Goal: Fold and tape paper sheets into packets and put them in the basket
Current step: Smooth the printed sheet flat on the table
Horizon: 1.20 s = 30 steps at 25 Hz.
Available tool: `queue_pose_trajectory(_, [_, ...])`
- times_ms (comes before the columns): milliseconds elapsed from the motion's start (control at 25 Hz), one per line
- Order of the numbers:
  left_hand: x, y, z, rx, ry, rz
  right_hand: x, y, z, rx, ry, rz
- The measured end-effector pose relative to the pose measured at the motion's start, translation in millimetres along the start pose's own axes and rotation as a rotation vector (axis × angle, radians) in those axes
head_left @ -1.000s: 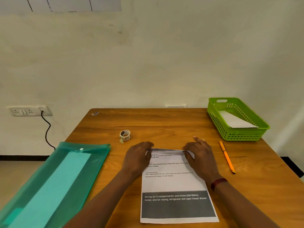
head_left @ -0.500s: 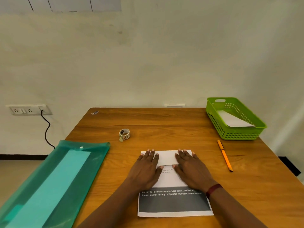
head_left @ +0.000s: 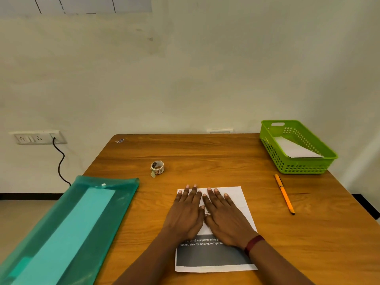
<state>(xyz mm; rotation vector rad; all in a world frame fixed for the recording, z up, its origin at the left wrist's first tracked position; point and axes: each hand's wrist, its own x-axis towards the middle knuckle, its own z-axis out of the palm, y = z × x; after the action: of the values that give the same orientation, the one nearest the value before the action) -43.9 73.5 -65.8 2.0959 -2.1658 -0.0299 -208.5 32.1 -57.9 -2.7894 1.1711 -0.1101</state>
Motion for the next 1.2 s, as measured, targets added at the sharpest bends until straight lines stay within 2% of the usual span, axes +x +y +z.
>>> queue_pose_trajectory(200, [1, -5, 2, 0.021, -0.003, -0.148, -8, 7, 4, 0.034, 0.015, 0.149])
queue_pose_trajectory(320, [1, -5, 2, 0.001, -0.009, -0.172, -14, 27, -1, 0.002, 0.002, 0.25])
queue_pose_trajectory(560, [1, -5, 2, -0.033, -0.002, -0.164, -19, 38, -11, -0.032, 0.01, 0.259])
queue_pose_trajectory(720, [2, -12, -2, -0.2, 0.054, -0.179, -8, 52, -23, -0.04, 0.041, 0.24])
queue_pose_trajectory(840, [6, -21, -8, -0.374, 0.089, -0.195, 5, 61, -33, 0.044, -0.025, 0.268])
queue_pose_trajectory(960, [16, -29, -22, -0.445, -0.019, -0.215, 16, 64, -41, 0.066, -0.091, 0.258])
queue_pose_trajectory(1200, [49, -15, -55, -0.2, -0.344, -0.265, 35, 66, -53, 0.06, -0.229, 0.233])
